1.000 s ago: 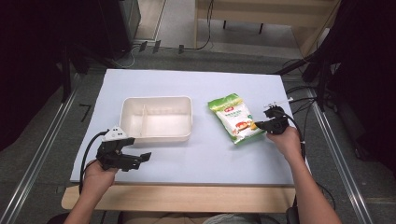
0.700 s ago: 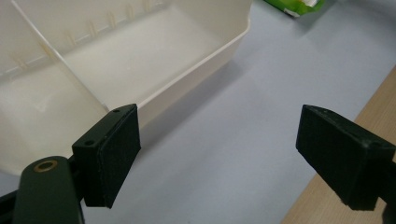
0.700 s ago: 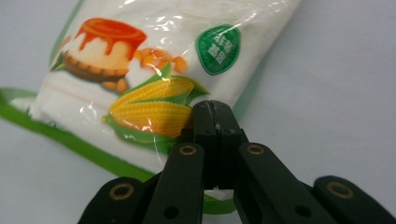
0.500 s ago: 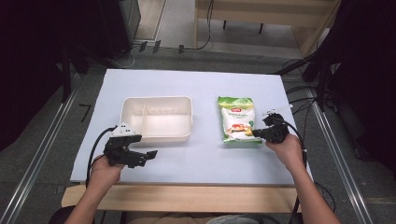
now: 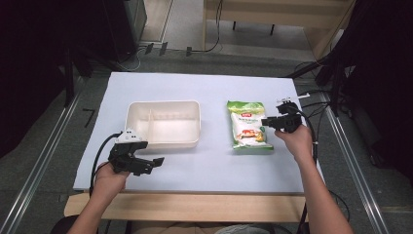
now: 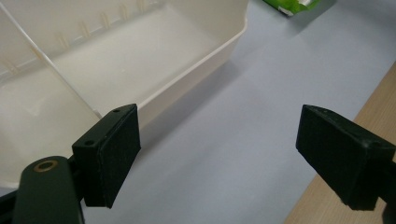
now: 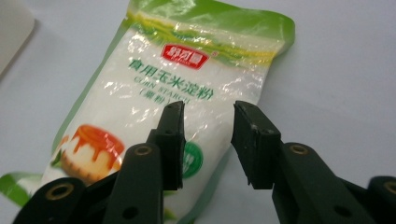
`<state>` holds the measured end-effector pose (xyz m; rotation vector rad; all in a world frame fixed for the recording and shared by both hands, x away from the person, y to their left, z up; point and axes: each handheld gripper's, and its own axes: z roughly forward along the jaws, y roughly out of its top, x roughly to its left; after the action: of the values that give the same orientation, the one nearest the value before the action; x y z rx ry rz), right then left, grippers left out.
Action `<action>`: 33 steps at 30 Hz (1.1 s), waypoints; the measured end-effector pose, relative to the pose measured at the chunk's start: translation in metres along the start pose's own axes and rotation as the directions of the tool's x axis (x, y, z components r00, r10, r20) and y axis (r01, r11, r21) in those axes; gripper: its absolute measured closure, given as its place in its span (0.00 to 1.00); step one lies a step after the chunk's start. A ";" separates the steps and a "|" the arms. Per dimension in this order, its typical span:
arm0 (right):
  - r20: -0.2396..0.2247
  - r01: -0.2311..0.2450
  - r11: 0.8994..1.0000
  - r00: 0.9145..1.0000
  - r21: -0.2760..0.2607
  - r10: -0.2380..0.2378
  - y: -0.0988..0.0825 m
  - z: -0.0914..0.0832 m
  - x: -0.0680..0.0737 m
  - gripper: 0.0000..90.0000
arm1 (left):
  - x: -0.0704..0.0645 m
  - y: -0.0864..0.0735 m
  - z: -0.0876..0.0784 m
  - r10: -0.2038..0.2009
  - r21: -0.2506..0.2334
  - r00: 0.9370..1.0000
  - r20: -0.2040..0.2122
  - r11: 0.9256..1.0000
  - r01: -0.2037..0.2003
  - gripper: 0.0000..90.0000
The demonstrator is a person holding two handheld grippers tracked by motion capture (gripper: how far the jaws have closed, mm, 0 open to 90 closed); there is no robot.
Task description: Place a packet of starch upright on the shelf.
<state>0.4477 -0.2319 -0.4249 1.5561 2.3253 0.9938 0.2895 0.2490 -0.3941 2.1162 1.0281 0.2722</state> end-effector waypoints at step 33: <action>0.027 -0.077 0.995 0.997 0.066 0.075 0.027 0.068 -0.010 0.73 | 0.000 -0.013 -0.012 -0.025 -0.003 0.999 -0.036 1.000 0.025 0.16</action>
<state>0.5058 -0.2052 -0.4628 1.6839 2.3213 0.9174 0.2760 0.2607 -0.3950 2.1019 1.0743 0.2999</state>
